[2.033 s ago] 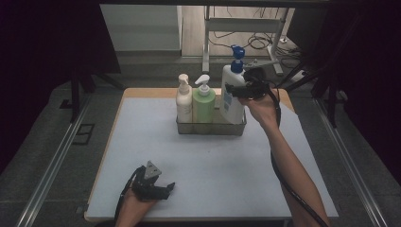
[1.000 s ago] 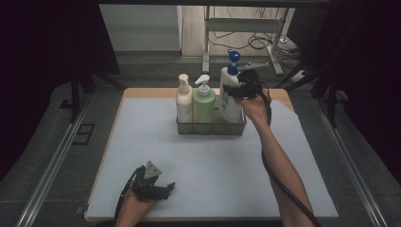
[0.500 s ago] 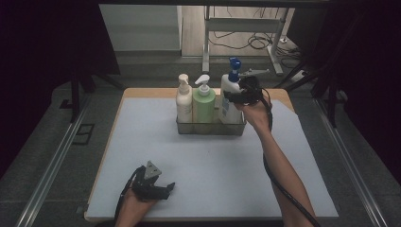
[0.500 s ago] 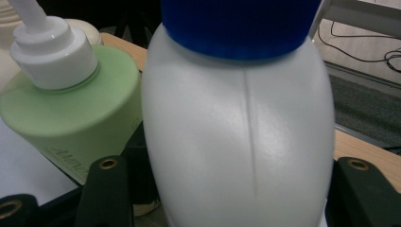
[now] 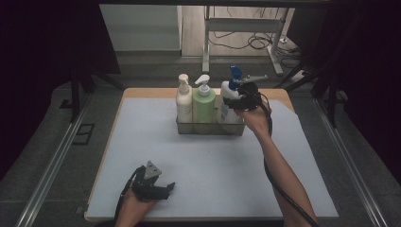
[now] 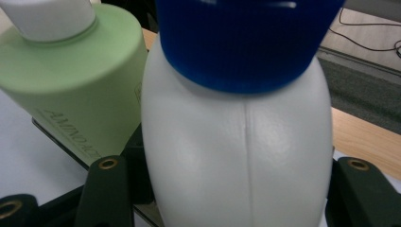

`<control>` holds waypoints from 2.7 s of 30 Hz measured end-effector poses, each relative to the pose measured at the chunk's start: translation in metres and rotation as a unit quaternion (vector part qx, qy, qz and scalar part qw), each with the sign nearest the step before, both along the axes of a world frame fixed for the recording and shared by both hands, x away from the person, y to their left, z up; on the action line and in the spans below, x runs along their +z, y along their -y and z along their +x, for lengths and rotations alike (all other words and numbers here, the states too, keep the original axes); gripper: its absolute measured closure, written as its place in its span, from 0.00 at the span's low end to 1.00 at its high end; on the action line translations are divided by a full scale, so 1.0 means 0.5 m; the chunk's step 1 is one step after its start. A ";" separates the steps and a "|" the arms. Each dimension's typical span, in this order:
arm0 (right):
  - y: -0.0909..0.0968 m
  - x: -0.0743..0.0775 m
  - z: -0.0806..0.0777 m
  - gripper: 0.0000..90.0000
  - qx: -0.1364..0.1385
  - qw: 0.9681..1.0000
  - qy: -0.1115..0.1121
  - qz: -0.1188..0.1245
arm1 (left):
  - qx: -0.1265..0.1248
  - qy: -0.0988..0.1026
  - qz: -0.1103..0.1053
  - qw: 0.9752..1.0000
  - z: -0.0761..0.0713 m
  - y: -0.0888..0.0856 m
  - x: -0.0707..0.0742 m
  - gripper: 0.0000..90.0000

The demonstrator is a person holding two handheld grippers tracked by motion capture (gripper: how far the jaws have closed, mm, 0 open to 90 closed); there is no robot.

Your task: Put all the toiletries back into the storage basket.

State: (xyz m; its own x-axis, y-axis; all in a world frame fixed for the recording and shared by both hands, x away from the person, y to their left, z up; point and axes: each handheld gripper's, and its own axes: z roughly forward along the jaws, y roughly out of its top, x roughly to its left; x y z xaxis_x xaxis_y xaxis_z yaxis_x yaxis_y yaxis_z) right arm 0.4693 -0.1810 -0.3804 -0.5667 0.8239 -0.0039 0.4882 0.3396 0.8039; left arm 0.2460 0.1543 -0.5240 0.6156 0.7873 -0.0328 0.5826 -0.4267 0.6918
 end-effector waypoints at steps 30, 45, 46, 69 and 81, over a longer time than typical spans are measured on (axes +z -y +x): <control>0.005 -0.017 -0.012 0.37 0.015 1.000 0.009 -0.005 | 0.000 0.000 0.000 1.000 0.000 0.000 0.000 0.15; 0.040 0.001 -0.061 0.35 0.025 1.000 0.013 0.011 | 0.002 0.000 -0.001 1.000 -0.001 0.001 0.000 0.15; 0.043 0.002 -0.065 0.36 0.026 0.999 0.014 0.011 | 0.001 0.000 -0.001 1.000 -0.001 0.001 0.000 0.15; 0.129 -0.024 -0.102 0.90 0.014 1.000 -0.004 0.026 | 0.001 0.000 0.000 1.000 -0.001 0.001 0.000 0.15; 0.118 -0.059 -0.047 1.00 -0.011 1.000 -0.013 0.020 | 0.001 0.000 -0.001 1.000 -0.001 0.001 0.000 0.15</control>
State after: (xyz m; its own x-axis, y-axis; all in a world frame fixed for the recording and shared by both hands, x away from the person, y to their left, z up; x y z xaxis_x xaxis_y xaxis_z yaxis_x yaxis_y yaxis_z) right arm 0.4459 -0.2398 -0.4101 -0.5481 0.8353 0.0427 0.5153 0.2971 0.8039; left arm 0.2457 0.1540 -0.5240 0.6142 0.7884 -0.0339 0.5834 -0.4247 0.6923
